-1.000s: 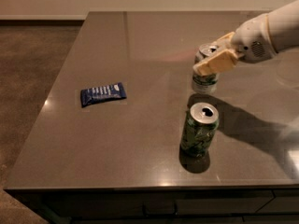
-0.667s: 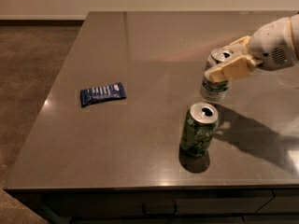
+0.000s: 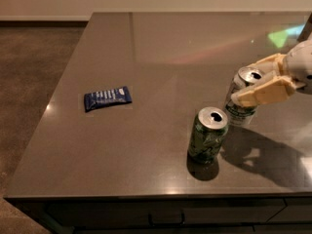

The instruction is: Move 7up can near green can

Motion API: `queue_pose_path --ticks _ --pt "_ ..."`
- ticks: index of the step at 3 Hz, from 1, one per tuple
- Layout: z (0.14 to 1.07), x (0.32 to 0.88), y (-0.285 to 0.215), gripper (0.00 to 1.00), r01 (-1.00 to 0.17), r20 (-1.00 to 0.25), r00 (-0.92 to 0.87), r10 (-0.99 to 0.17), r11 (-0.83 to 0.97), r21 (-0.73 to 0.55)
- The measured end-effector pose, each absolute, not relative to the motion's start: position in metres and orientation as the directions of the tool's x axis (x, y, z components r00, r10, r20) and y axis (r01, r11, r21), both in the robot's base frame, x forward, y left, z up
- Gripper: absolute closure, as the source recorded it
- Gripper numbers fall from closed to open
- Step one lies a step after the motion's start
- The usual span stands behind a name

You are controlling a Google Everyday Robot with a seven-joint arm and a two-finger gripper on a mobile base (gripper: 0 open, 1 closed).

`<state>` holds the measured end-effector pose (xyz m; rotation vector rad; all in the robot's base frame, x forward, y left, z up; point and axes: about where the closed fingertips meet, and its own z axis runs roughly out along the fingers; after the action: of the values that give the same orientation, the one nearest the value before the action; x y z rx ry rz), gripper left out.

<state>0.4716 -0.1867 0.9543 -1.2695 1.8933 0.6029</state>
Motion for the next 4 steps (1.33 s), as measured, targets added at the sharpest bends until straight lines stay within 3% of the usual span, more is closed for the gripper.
queue_pose_path --ticks 3,4 --pt "0.922 0.424 -0.188 1.00 -0.961 -0.814 -0.176 -0.554 0.275 0.021" --pt "0.915 0.413 -0.180 0.85 -0.973 -0.818 -0.137 -0.559 0.230 0.006"
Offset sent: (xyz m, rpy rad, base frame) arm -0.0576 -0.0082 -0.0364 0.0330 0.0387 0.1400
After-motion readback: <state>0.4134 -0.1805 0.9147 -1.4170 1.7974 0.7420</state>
